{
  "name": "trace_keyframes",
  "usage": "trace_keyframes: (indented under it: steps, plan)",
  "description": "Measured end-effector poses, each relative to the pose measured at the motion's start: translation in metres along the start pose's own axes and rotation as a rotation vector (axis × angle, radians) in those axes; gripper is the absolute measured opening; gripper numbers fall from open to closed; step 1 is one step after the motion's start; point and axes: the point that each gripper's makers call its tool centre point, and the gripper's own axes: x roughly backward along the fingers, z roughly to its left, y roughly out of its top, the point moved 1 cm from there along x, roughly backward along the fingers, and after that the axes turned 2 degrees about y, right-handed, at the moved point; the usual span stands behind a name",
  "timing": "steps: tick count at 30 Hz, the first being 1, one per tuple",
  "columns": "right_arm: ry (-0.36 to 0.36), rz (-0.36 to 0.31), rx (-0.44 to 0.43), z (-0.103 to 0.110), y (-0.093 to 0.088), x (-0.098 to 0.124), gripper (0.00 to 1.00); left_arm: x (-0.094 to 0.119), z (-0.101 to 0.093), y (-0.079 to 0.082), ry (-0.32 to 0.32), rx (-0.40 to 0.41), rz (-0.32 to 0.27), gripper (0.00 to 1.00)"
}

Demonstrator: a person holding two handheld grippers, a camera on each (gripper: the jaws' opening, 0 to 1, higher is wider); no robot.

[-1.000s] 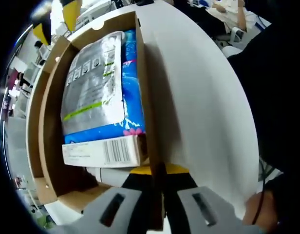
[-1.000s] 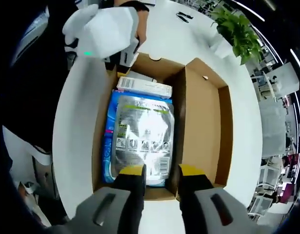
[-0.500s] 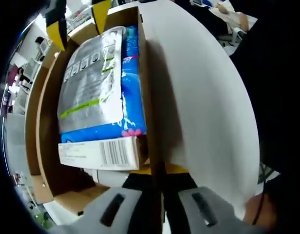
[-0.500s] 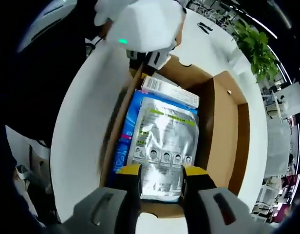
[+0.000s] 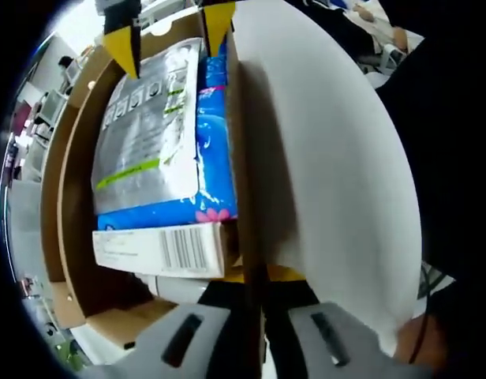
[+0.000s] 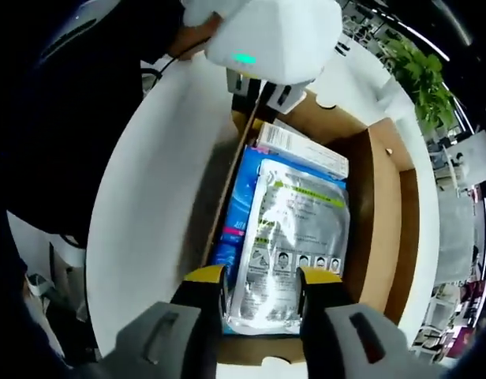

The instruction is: Operate the shoe box by opening the lid, removing the specified soft item, and placing it in the target area until the item is outside and the box remains undamaged.

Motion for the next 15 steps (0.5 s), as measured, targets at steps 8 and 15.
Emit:
trace_keyframes:
  steps: [8, 15]
  plan:
    - [-0.012, 0.026, -0.034, -0.002, 0.001, -0.006, 0.35, 0.0, 0.001, 0.0, -0.001, -0.004, 0.001, 0.03]
    - [-0.034, 0.049, -0.076, -0.003, -0.001, -0.014, 0.34, -0.002, 0.001, -0.002, 0.001, -0.01, 0.005, 0.03]
